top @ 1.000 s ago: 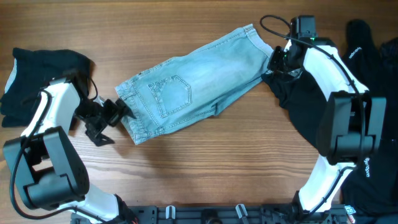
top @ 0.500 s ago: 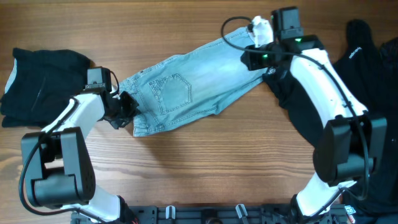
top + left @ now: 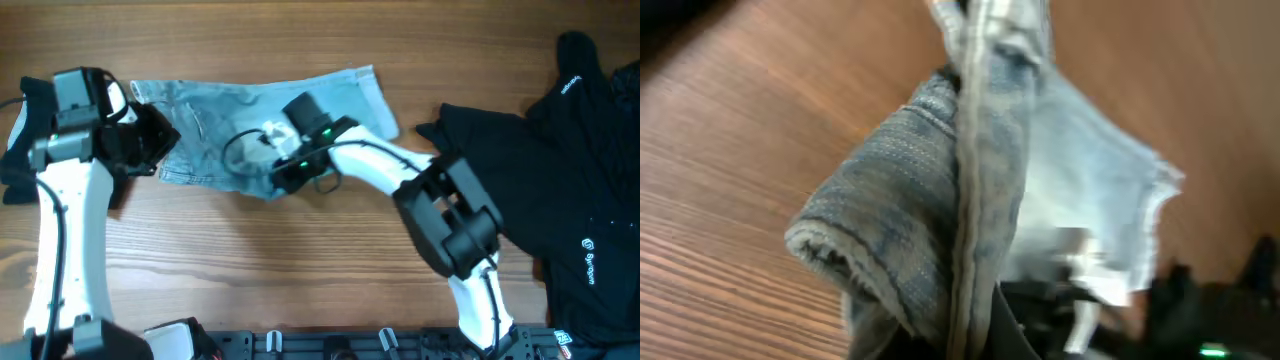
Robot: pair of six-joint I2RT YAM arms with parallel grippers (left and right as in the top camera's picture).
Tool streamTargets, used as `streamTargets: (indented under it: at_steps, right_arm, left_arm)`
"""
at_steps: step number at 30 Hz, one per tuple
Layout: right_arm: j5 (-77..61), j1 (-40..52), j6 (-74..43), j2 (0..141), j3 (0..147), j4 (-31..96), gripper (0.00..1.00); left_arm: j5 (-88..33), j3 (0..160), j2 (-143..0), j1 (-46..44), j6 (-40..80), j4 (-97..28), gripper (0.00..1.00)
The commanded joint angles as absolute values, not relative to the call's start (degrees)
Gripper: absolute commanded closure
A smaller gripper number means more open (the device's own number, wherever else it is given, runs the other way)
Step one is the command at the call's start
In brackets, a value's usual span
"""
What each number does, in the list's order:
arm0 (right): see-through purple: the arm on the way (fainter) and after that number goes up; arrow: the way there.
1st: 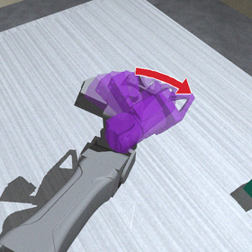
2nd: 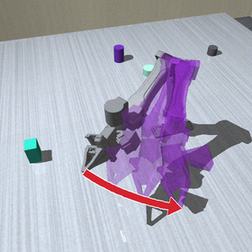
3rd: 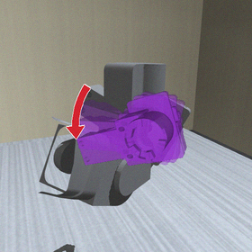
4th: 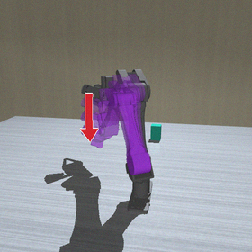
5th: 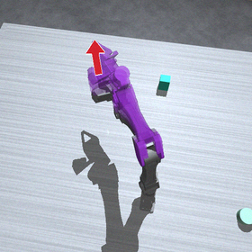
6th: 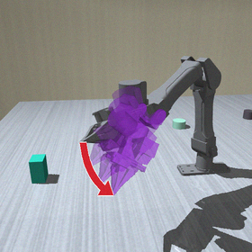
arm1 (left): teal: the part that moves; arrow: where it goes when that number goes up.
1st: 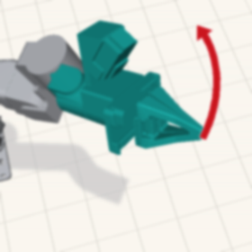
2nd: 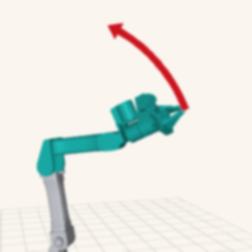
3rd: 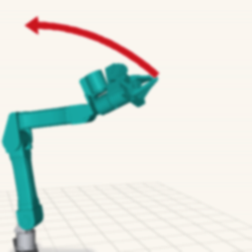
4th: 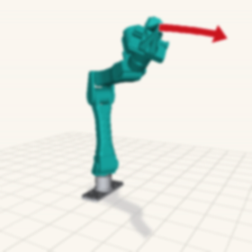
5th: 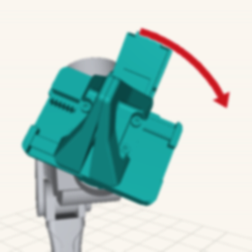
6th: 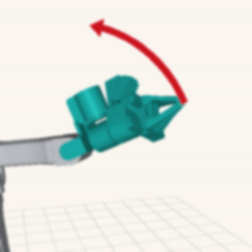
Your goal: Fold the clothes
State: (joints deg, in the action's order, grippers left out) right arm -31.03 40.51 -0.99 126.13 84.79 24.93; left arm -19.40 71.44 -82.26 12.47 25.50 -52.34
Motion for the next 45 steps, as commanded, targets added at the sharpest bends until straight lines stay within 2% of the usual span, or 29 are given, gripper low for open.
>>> streamTargets:
  at_steps: [1,2,3,5,8,9,12,16,18,20,23,28,29,30,31,32,33,34,35,39,40,42,44,45]
  right_arm:
    - [-32.36,43.92,-4.91,127.35,86.13,22.09,0.94]
    - [-30.37,43.51,-6.37,126.45,87.29,23.83,0.88]
    - [-26.81,42.15,-6.44,124.11,88.49,26.89,0.87]
    - [-19.31,38.35,-6.42,118.17,89.52,31.18,0.86]
    - [-11.53,27.05,-3.79,109.19,89.52,36.27,0.87]
    - [-11.62,22.41,-3.38,109.80,89.25,38.70,0.92]
    - [-11.57,17.98,-1.76,113.08,86.56,39.97,0.94]
    - [-10.00,16.84,-1.67,120.01,84.62,39.83,0.93]
    - [-13.76,17.08,-1.65,122.98,84.62,40.01,0.94]
    - [-15.11,17.69,-2.00,123.46,84.62,40.07,0.93]
    - [-15.51,19.05,-3.22,123.44,84.62,40.66,0.94]
    - [-15.46,19.16,-5.08,123.39,84.66,42.37,0.96]
    - [-14.44,18.90,-5.78,122.96,84.97,43.53,0.93]
    - [-10.07,18.15,-7.99,121.95,85.71,45.32,0.86]
    - [-3.77,16.88,-10.41,120.18,86.87,47.37,0.80]
    - [0.71,15.64,-11.18,118.17,87.99,48.77,0.71]
    - [3.75,14.33,-11.11,115.96,89.08,49.47,0.62]
    - [5.19,12.47,-10.74,112.60,90.39,49.63,0.55]
    - [4.84,10.22,-10.09,107.48,92.18,49.54,0.54]
    - [-8.14,9.30,-3.57,99.31,92.99,49.12,0.59]
    - [-14.68,9.54,-1.26,98.83,92.99,50.09,0.59]
    - [-18.17,9.56,-1.56,99.24,92.88,51.64,0.59]
    - [-18.11,9.56,-1.69,99.55,92.86,53.01,0.59]
    - [-18.11,9.56,-1.69,99.55,92.86,53.21,0.59]
  left_arm:
    - [-23.77,73.21,-78.11,12.69,24.36,-52.45,0.96]
    - [-23.77,73.21,-78.11,12.71,24.34,-52.62,0.96]
    - [-23.46,73.21,-78.11,12.71,24.10,-52.69,0.96]
    - [-20.58,73.21,-78.11,12.73,22.63,-52.62,0.96]
    - [-17.28,73.21,-78.11,12.95,22.68,-52.82,0.96]
    - [-17.34,73.21,-78.11,13.04,22.70,-52.80,0.96]
    - [-20.53,73.21,-78.11,12.97,22.70,-52.77,0.96]
    - [-27.42,73.21,-78.11,12.95,22.72,-52.56,0.96]
    - [-30.61,73.21,-78.11,11.88,22.94,-51.96,0.96]
    - [-34.72,73.21,-78.13,7.64,23.68,-48.88,0.96]
    - [-34.54,73.21,-79.61,-3.88,26.94,-39.77,0.96]
    - [-25.34,73.21,-87.74,-19.25,33.91,-27.33,0.96]
    - [-25.02,73.21,-90.48,-21.47,33.93,-24.93,0.93]
    - [-24.97,73.21,-91.81,-22.35,33.91,-24.58,0.77]
    - [-24.47,73.21,-92.68,-22.33,33.23,-24.62,0.73]
    - [-23.05,73.21,-92.77,-21.78,33.23,-24.84,0.62]
    - [-21.82,73.21,-92.77,-21.15,33.21,-24.84,0.55]
    - [-20.53,73.21,-92.75,-19.94,33.23,-24.75,0.53]
    - [-17.41,73.21,-92.82,-16.71,33.23,-24.73,0.38]
    - [-9.41,73.21,-93.82,-11.51,33.23,-24.29,0.32]
    - [-8.23,73.21,-95.59,-9.82,33.23,-23.70,0.26]
    - [-8.71,73.21,-99.33,-7.73,33.23,-23.27,0.21]
    - [-12.71,73.21,-103.94,-6.83,32.21,-21.23,0.08]
    - [-15.16,73.21,-106.04,-6.79,30.92,-19.75,0.05]
